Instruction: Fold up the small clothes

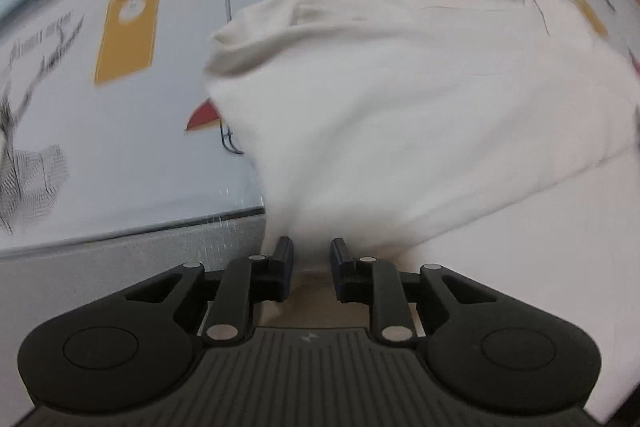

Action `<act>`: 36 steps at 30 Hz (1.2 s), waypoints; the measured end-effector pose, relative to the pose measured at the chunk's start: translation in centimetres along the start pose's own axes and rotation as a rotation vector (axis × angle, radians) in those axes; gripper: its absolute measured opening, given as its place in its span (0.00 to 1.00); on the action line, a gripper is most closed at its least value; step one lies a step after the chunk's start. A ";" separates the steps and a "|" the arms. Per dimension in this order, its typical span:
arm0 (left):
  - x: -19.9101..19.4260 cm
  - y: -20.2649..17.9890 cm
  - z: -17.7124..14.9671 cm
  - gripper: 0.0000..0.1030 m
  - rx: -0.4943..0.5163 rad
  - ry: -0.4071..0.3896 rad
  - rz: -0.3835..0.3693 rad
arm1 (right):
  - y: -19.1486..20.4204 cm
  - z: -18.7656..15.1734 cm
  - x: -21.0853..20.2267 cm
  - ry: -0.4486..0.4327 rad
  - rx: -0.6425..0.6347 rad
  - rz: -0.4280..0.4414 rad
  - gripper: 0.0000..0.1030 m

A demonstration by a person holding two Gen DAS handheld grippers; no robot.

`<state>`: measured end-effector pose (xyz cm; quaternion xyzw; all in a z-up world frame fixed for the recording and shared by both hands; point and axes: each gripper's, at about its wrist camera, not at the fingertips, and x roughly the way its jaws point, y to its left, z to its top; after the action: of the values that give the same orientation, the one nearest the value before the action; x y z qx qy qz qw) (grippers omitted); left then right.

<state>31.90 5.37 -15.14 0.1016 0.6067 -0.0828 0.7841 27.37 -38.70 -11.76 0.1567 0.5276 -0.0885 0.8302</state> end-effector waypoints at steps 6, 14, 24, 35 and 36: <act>-5.1 -2.2 2.0 0.34 -0.010 -0.196 0.032 | -4.0 1.5 -3.8 -0.144 0.148 -0.026 0.36; -8.0 -4.6 3.8 0.44 -0.061 -0.308 0.017 | -12.8 1.6 -6.0 -0.273 0.364 -0.077 0.35; -8.2 -3.9 4.0 0.44 -0.074 -0.312 0.029 | -26.3 -0.8 -3.8 -0.326 0.681 -0.221 0.30; -8.1 -2.6 3.4 0.45 -0.069 -0.305 0.046 | -29.5 -2.0 -0.3 -0.365 0.820 -0.223 0.31; -8.2 -2.4 3.3 0.45 -0.070 -0.307 0.047 | -29.5 -2.0 -0.3 -0.375 0.827 -0.225 0.31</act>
<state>32.38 2.28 -6.55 0.0745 0.4798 -0.0578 0.8723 16.33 -65.59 -17.23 0.3974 0.3025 -0.4077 0.7645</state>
